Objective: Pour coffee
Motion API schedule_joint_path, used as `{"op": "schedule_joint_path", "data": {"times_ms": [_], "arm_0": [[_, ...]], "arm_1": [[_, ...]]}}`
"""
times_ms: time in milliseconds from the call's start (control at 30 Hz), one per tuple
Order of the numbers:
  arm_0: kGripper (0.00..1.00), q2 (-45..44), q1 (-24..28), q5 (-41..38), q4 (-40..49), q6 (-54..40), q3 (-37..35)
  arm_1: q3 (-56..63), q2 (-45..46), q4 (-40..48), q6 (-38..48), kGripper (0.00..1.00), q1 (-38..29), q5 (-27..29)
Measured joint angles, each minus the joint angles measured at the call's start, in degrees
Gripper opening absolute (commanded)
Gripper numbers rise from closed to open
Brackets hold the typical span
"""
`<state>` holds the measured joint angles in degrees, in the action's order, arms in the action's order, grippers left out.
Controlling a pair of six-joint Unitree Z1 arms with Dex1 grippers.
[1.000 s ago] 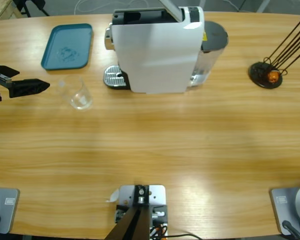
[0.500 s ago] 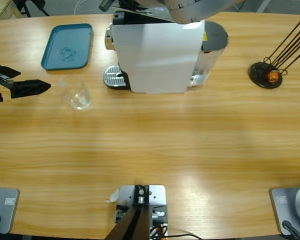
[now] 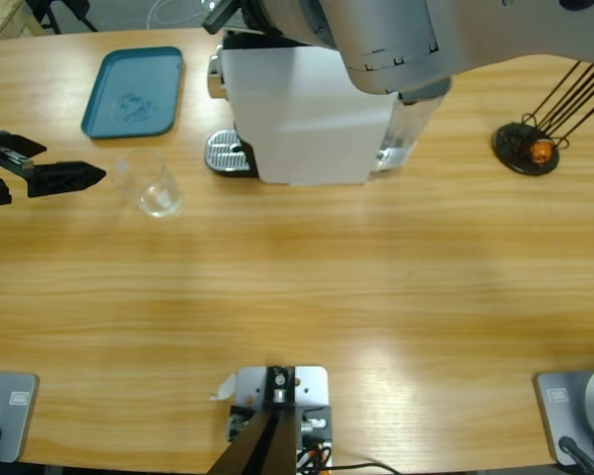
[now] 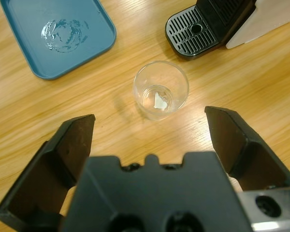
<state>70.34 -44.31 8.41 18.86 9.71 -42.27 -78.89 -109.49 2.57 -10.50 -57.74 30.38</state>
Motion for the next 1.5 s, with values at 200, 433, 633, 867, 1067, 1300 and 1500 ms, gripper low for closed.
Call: {"op": "schedule_joint_path", "data": {"times_ms": [200, 433, 633, 867, 1067, 1300, 1500], "arm_0": [[1.000, 0.01, 0.00, -0.11, 0.00, 0.00, 0.00], [1.000, 0.01, 0.00, -0.15, 0.00, 0.00, 0.00], [1.000, 0.01, 0.00, -0.15, 0.00, 0.00, 0.00], [1.000, 0.08, 0.00, -0.15, -0.01, 0.00, 0.00], [1.000, 0.19, -0.05, -0.17, -0.04, 0.00, 0.03], [1.000, 0.19, -0.05, -0.17, -0.04, 0.00, 0.03], [1.000, 0.10, -0.05, -0.17, -0.35, 0.00, 0.06]], "arm_1": [[1.76, 0.20, 2.38, 0.43, 0.000, 0.00, -0.12], [3.29, 0.20, 4.10, 1.02, 0.000, 0.00, -0.63], [3.53, 0.20, 4.92, 1.94, 0.000, -0.22, -0.75], [4.61, 0.00, 5.13, 2.96, 0.000, -2.56, -2.12], [5.21, 0.00, 5.70, 3.51, 0.000, -3.44, -2.55], [6.17, 1.35, 5.94, 3.66, 0.000, -3.59, -2.55], [7.76, 6.83, 3.35, 4.03, 0.965, -2.76, -8.43]]}}
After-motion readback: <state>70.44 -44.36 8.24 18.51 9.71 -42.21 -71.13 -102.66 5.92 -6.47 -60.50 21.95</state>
